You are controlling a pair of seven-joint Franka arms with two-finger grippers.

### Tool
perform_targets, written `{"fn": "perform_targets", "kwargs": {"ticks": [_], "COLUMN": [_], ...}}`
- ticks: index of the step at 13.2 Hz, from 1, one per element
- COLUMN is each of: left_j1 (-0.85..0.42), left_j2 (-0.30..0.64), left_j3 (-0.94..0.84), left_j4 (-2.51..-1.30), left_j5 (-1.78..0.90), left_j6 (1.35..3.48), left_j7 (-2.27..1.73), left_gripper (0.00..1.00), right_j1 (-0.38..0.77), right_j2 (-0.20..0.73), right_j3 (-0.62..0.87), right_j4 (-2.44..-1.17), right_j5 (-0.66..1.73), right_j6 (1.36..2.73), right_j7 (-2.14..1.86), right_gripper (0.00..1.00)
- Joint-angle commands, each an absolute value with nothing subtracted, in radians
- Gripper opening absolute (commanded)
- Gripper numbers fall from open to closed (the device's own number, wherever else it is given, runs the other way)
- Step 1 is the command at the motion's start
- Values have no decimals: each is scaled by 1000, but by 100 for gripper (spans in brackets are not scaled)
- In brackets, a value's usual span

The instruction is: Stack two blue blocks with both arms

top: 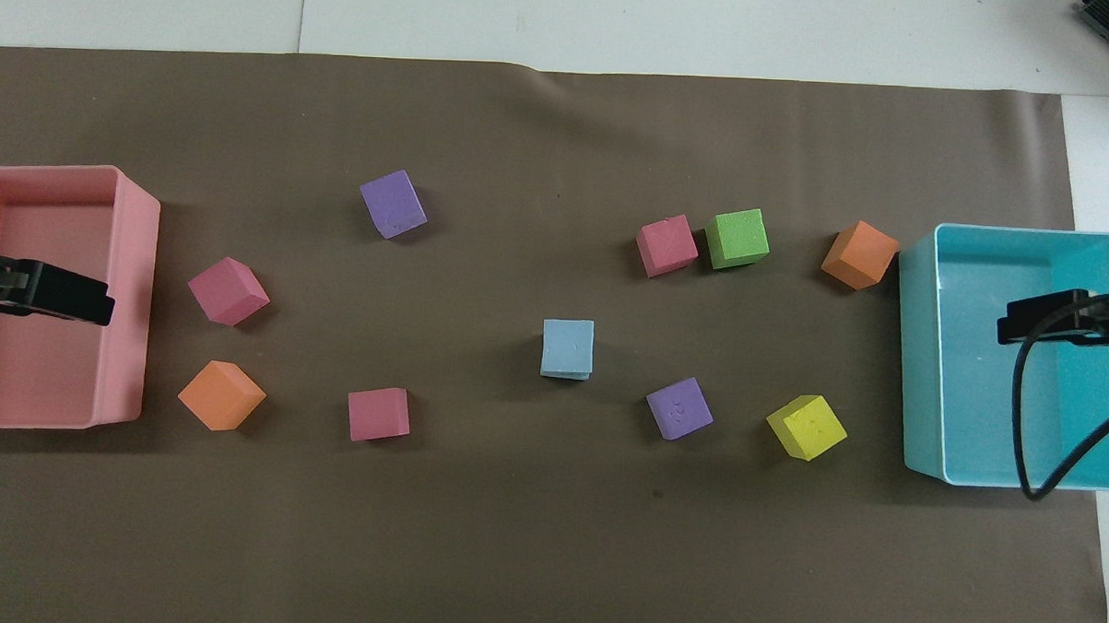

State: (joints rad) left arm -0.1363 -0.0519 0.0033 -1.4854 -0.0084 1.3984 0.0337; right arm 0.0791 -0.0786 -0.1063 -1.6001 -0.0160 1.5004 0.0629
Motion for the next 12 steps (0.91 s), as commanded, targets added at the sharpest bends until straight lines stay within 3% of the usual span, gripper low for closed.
{"fn": "perform_targets", "kwargs": {"ticks": [1,12], "left_j1": [-120,-120], "left_j2": [-64,-64], "left_j3": [-3,-3], "left_j4": [-1503,-1505], "left_j5": [-21,-23], "left_j6": [1404,1397], "left_j7": [46,46], "left_gripper": [100,100], "right_j1": [51,61], "right_j2": [-35,-57], "right_j3": [-109,-104], "right_j4": [-1534,-1569], "right_j5": [6,12], "right_j6": [1454,1480], "right_j7": [75,9], "right_gripper": [100,100]}}
